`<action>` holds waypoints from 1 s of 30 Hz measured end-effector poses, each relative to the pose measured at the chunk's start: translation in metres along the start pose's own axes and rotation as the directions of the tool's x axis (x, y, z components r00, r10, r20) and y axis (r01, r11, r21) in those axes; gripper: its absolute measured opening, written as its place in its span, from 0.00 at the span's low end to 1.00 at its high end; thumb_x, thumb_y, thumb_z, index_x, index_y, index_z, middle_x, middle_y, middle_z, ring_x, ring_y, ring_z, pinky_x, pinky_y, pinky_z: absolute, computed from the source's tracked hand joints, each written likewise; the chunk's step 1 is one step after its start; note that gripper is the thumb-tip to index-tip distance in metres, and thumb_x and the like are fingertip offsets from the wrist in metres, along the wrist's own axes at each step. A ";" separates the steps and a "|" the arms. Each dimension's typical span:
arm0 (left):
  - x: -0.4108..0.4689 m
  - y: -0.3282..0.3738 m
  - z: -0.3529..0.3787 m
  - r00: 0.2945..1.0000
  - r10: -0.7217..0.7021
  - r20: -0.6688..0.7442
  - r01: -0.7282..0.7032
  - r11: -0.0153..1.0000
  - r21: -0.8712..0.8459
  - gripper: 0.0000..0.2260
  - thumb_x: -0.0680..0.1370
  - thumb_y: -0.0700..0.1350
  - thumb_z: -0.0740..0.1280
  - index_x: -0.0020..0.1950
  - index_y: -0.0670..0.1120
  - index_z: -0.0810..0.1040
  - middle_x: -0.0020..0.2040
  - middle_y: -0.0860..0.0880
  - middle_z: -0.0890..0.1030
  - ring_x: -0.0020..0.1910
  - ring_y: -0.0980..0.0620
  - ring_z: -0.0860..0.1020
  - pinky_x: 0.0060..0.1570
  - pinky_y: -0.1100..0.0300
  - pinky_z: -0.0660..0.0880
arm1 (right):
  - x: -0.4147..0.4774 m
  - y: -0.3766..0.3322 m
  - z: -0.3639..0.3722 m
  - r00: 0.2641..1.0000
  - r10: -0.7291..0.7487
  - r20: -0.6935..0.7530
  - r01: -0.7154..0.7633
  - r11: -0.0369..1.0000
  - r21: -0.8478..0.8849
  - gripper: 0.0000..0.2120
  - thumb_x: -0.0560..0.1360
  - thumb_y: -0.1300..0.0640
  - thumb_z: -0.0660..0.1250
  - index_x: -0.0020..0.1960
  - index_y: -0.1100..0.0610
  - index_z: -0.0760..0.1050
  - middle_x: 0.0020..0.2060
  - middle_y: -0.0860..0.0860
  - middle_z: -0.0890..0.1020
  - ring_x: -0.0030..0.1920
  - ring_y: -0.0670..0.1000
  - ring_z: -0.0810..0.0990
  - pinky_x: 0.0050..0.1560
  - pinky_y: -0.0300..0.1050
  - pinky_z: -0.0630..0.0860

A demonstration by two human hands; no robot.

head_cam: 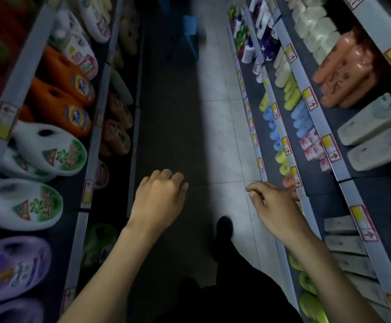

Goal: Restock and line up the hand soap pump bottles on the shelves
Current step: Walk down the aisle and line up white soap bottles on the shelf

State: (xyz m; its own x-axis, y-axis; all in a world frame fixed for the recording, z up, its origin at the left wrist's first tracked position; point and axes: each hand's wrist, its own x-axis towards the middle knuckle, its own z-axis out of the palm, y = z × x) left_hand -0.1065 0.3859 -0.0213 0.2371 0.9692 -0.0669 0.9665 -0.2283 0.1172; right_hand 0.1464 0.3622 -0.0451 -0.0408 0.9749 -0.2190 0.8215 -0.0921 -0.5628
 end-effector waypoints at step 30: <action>0.464 -0.182 -0.049 0.984 -0.166 -0.071 0.155 0.977 -0.149 0.08 0.80 0.45 0.61 0.48 0.43 0.77 0.42 0.45 0.77 0.42 0.42 0.78 0.38 0.51 0.74 | 0.528 -0.139 -0.077 0.969 -0.180 0.169 0.200 0.974 -0.108 0.06 0.78 0.56 0.63 0.51 0.49 0.78 0.47 0.47 0.83 0.46 0.51 0.81 0.47 0.51 0.79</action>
State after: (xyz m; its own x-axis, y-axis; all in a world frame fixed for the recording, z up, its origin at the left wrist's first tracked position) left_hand -0.1772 0.8821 -0.0247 0.0654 0.9977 -0.0153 0.9661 -0.0595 0.2514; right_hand 0.0548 0.9048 -0.0214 -0.2838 0.9268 -0.2458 0.8531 0.1270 -0.5060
